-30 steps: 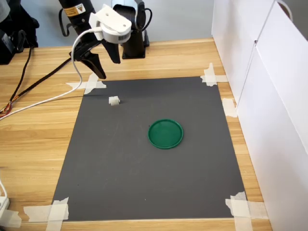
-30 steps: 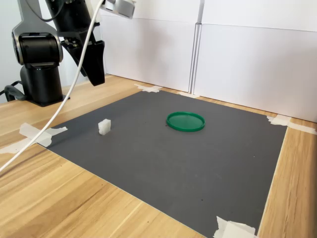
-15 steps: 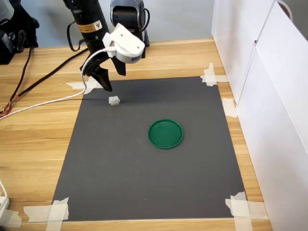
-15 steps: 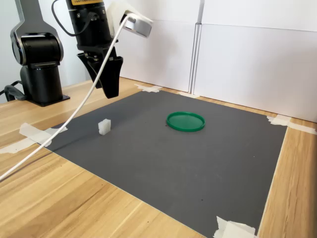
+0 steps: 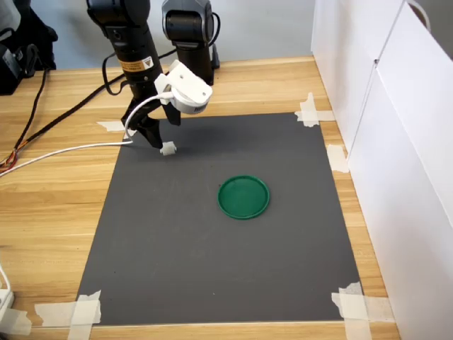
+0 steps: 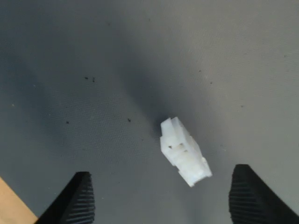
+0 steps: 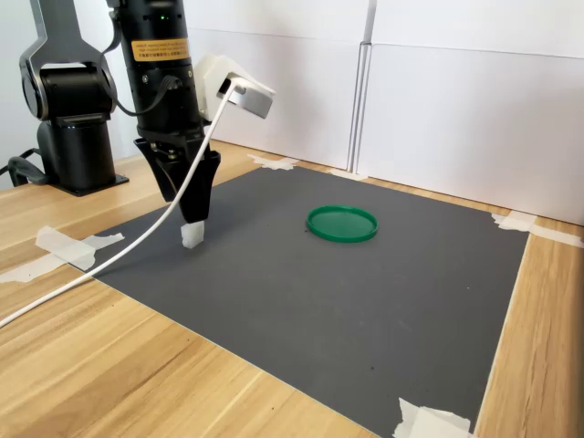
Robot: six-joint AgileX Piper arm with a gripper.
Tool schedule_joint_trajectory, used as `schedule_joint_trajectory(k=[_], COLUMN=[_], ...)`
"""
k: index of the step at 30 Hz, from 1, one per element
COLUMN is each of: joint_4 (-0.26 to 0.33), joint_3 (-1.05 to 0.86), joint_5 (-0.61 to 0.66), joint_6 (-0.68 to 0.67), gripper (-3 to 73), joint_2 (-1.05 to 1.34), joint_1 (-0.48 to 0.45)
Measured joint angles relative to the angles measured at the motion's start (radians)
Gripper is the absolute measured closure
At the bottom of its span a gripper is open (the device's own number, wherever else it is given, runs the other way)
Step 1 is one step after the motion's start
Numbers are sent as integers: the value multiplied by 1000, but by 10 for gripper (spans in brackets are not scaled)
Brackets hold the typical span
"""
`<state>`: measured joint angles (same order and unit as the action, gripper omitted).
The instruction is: Grasp a white terminal and put it in the green lid.
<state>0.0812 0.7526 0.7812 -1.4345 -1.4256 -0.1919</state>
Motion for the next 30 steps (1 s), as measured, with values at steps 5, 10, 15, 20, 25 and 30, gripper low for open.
schedule_joint_trajectory(k=[5,10,15,20,25,30], joint_4=[0,2,11,18,18,17], joint_3=[-13,-13,-13,-13,-13,-13], joint_5=[-53,-66,-67,-82,-103,-136], joint_6=[-21,-24,-24,-24,-9,47], gripper=[-2,-1,2,53,171,357], joint_2=[-18,-55,-91,-102,-102,-103], joint_1=[0,0,0,0,0,0])
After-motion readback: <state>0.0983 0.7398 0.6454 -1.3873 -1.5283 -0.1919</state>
